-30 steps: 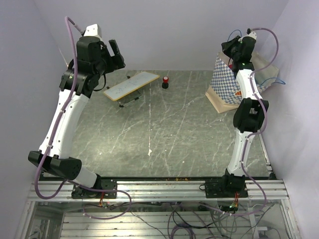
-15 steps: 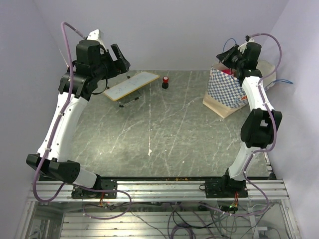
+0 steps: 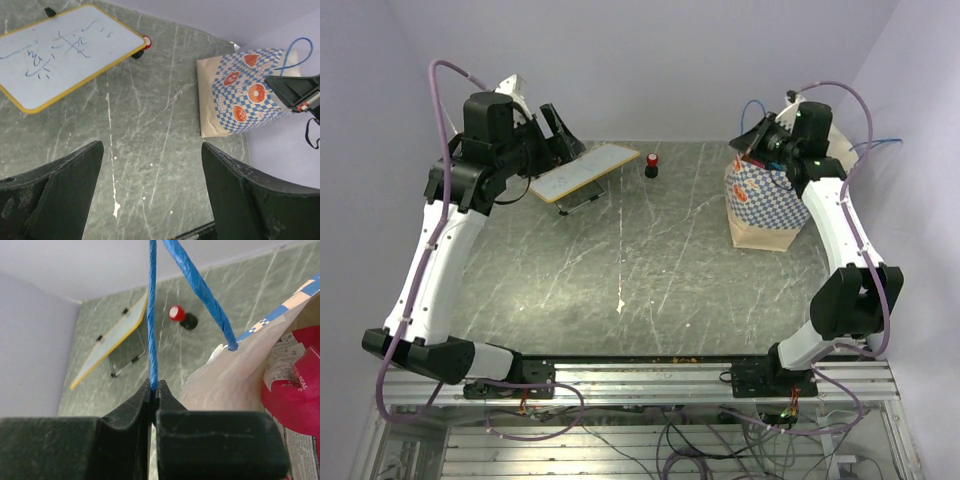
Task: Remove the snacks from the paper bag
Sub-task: Move the paper bag to the center of the board.
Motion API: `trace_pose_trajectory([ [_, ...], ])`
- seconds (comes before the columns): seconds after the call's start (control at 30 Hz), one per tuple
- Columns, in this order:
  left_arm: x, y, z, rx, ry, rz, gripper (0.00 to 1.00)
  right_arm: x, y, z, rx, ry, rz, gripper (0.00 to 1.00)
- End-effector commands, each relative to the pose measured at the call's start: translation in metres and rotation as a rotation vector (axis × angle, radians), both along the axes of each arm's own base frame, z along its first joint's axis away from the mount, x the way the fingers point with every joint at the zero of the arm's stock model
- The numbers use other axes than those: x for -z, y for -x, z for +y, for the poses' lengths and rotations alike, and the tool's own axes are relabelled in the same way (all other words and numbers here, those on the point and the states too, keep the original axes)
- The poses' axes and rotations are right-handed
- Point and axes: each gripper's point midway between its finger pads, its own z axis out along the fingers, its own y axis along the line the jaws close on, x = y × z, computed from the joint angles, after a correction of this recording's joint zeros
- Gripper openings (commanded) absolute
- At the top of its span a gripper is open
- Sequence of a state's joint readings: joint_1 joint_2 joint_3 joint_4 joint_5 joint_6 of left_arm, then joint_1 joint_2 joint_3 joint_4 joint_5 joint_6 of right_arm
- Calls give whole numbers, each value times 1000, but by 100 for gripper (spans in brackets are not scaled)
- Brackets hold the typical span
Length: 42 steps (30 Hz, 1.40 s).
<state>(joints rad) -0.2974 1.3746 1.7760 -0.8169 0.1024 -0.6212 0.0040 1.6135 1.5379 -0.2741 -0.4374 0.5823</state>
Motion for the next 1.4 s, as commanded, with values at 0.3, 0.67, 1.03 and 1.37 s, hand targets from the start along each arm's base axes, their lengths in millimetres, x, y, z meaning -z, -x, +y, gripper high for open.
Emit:
trace_pose_trajectory([
  [0.3,-25,109,19,15,130,17,91,-34,100,151,-315,-27,7,0],
  [0.67,-38,167,50,-36,68,22,91,-40,178,324,-573,-97,8,0],
  [1.03,-52,195,67,-104,99,-29,93,-29,230,403,-721,-98,39,0],
  [1.37,-40,186,62,-117,142,0,93,-59,218,349,-620,-8,-68,40],
])
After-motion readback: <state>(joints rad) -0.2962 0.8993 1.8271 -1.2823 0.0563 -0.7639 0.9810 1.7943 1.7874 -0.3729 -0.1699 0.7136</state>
